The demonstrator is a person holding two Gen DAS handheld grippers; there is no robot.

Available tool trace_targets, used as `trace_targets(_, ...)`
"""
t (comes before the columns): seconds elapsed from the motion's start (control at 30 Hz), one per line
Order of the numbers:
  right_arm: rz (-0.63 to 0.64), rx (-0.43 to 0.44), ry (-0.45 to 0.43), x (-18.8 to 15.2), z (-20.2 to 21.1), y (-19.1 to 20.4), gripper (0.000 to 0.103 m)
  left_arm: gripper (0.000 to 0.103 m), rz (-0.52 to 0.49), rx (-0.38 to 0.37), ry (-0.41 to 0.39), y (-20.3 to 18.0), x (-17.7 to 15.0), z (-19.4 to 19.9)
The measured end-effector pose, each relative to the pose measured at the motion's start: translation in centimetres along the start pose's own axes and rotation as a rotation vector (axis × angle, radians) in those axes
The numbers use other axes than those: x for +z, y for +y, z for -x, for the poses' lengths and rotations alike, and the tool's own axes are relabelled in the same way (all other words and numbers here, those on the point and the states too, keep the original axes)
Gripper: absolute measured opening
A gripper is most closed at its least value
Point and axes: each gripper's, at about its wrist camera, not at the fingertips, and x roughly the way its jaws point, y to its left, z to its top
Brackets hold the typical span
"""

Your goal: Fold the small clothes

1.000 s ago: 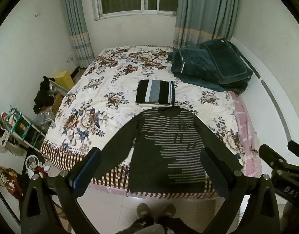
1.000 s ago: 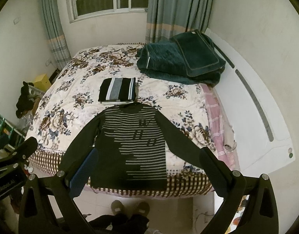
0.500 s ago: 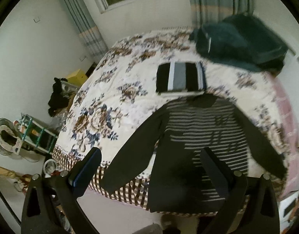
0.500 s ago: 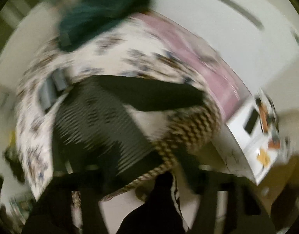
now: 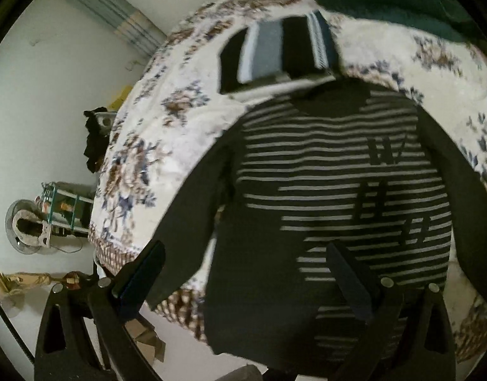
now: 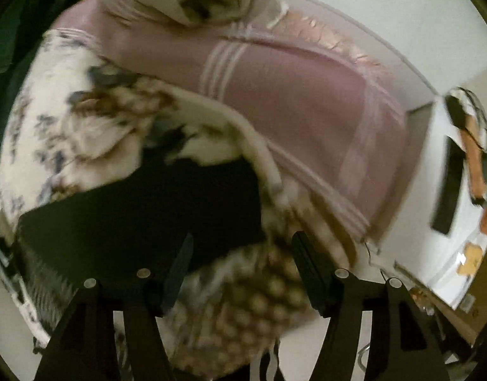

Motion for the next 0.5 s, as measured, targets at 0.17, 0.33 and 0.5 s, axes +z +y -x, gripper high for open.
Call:
trace_targets(0.17, 0.042, -0.053, 0.053, 1.6, -6.4, 1.7, 0.064, 0.103, -0.028, 0.006, 0.055, -3.6, 0.8, -1.7)
trace_targets(0.33, 0.115, -0.079, -0.053, 1.2, -3.6, 3.0, 0.007, 0.103, -0.079, 0.001, 0.037, -6.4, 1.1, -1.0)
trace_targets(0.5, 0.124, -0.047, -0.199, 2.7, 2.2, 2.6, 0.006, 0.103, -0.1, -0.035, -0.001, -8.5, 1.9, -0.2)
